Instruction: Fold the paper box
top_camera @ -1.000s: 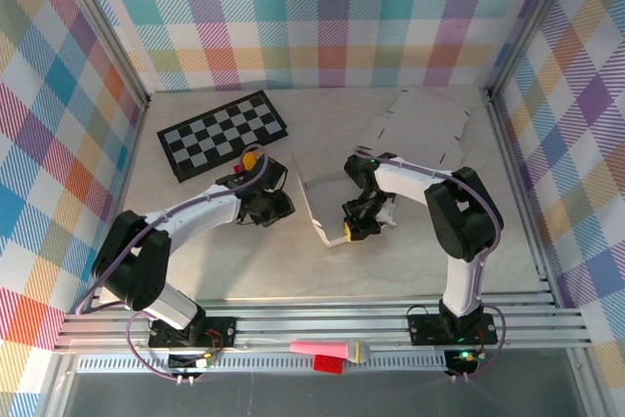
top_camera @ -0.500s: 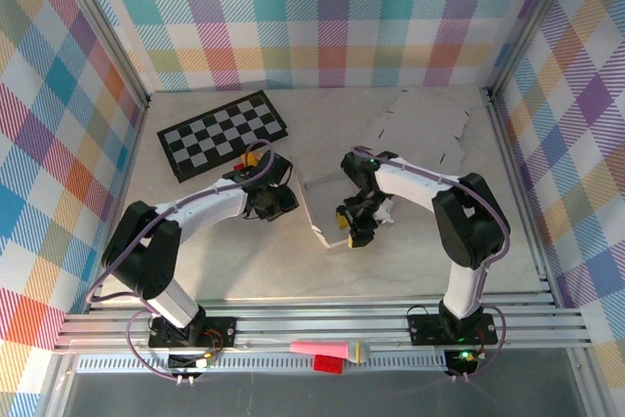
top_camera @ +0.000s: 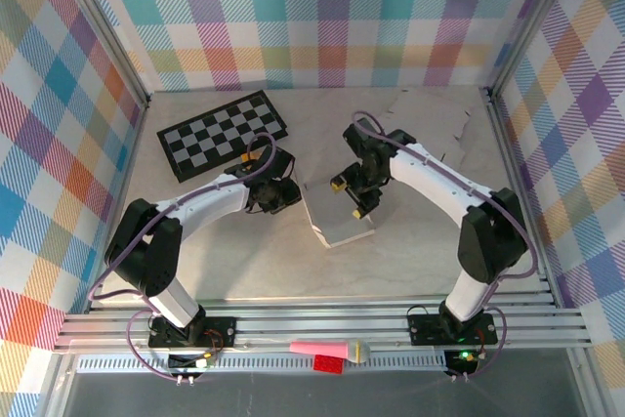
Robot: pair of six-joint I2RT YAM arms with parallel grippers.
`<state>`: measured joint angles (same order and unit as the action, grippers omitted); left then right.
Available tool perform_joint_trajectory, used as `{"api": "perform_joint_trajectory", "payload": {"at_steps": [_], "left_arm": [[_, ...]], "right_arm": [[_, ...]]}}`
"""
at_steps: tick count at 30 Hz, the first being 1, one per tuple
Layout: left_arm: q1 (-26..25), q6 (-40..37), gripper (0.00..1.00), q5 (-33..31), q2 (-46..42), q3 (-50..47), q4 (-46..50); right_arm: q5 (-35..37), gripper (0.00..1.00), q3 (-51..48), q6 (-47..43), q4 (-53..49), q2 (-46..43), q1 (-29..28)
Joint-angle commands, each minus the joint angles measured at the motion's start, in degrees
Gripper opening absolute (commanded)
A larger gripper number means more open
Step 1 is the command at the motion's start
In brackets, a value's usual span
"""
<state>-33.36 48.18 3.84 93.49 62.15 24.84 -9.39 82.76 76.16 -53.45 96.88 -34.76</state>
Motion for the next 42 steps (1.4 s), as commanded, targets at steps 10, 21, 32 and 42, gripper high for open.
{"api": "perform_joint_trajectory", "payload": {"at_steps": [10,21,32,42], "left_arm": [[-0.3,-1.4,0.35,1.6,-2.5,3.0,-2.3],[-0.3,-1.6,0.35,1.9,-1.7,3.5,-2.6],[-0.3,-2.1,0.35,2.3,-1.6,4.0,-2.7],[-0.3,-3.6,0.47,-0.1,-3.6,5.5,1.2]], "right_arm": [[-7.1,0.60,8.1,-38.2,2.8,-2.7,-5.8],[-5.9,0.48,18.9,-42.0,-3.9,8.0,-6.1],[-3.9,0.29,23.7,-40.9,-5.0,13.4,-6.1],[3.7,0.00,24.4,-32.1,-2.5,11.2,-6.1]]}}
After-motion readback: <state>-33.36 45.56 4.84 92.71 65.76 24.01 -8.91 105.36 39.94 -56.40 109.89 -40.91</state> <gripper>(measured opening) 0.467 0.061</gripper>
